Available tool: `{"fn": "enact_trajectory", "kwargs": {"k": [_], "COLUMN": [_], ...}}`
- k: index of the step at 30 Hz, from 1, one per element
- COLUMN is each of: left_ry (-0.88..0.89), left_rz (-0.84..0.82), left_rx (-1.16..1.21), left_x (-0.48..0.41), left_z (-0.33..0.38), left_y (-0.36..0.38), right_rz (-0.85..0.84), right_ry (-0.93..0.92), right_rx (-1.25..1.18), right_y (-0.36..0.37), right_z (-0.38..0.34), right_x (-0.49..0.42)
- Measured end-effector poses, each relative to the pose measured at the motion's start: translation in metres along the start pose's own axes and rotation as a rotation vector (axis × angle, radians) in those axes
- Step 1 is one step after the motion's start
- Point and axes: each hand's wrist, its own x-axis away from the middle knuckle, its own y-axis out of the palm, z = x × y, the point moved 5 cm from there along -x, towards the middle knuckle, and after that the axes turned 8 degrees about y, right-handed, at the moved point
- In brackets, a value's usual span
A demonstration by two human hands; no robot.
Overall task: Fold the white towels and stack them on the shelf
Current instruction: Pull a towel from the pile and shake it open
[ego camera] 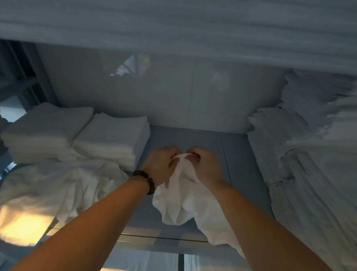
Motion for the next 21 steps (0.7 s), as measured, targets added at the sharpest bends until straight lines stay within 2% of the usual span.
{"fn": "enact_trajectory", "kwargs": {"k": [2,6,9,12,17,19,21], "left_ry": [-0.027,-0.071,-0.127,-0.15,-0.06,-0.049,-0.068], "left_rz": [-0.059,-0.065,0.025,0.125,0.045,0.034,0.035], "left_rx": [-0.004,-0.007,0.072,0.207,0.3,0.298,0.282], "left_x": [0.002,0.01,0.016,0.012,-0.008,-0.014,-0.013], "left_z": [-0.002,-0.012,-0.018,-0.007,0.033,0.041,0.043], "left_y": [-0.006,-0.026,-0.043,-0.055,-0.059,-0.061,-0.061], "right_rz": [0.05,0.143,0.136,0.036,-0.173,-0.134,-0.031], "right_ry": [0.001,0.014,0.076,0.118,0.003,-0.047,-0.072], "right_rx": [-0.07,-0.007,0.06,0.135,-0.185,-0.269,-0.233], "right_y": [-0.01,-0.035,-0.05,-0.051,-0.037,-0.042,-0.049], "right_z": [-0.012,-0.013,-0.007,-0.013,-0.066,-0.08,-0.084], "right_x": [-0.001,0.006,0.013,0.021,0.033,0.035,0.034]}}
